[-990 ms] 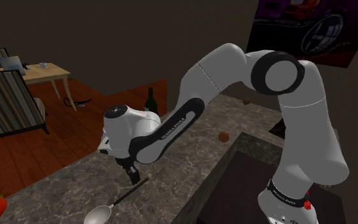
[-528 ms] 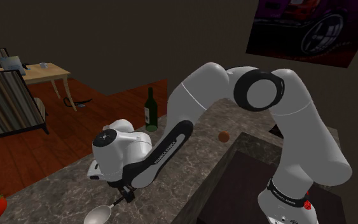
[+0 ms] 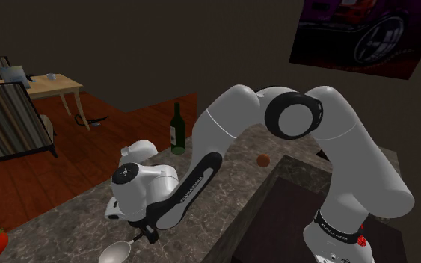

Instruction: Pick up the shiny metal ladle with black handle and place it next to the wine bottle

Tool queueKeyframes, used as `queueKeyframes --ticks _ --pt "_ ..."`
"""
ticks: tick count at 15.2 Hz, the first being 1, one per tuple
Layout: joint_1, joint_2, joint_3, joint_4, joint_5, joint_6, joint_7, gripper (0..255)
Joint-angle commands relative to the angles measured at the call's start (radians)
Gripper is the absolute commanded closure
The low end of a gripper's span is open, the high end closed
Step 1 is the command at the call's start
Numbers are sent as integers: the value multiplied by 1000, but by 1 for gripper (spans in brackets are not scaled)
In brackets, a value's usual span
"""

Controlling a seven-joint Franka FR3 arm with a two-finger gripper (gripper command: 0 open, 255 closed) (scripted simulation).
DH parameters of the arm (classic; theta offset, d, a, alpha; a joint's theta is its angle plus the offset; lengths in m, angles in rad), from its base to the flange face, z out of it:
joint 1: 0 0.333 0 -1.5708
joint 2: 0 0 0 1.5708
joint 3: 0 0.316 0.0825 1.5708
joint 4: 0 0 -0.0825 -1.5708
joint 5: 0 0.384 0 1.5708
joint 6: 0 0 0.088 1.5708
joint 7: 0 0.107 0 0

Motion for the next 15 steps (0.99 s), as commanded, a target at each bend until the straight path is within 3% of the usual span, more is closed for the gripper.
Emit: queueKeyframes --ticks 1,6,7,15 --pt "1 5 -1 4 -1 1 0 0" --pt "1 5 -1 4 -1 1 0 0" --pt "1 5 -1 4 -1 1 0 255" --pt "2 5 -1 3 -1 2 1 255"
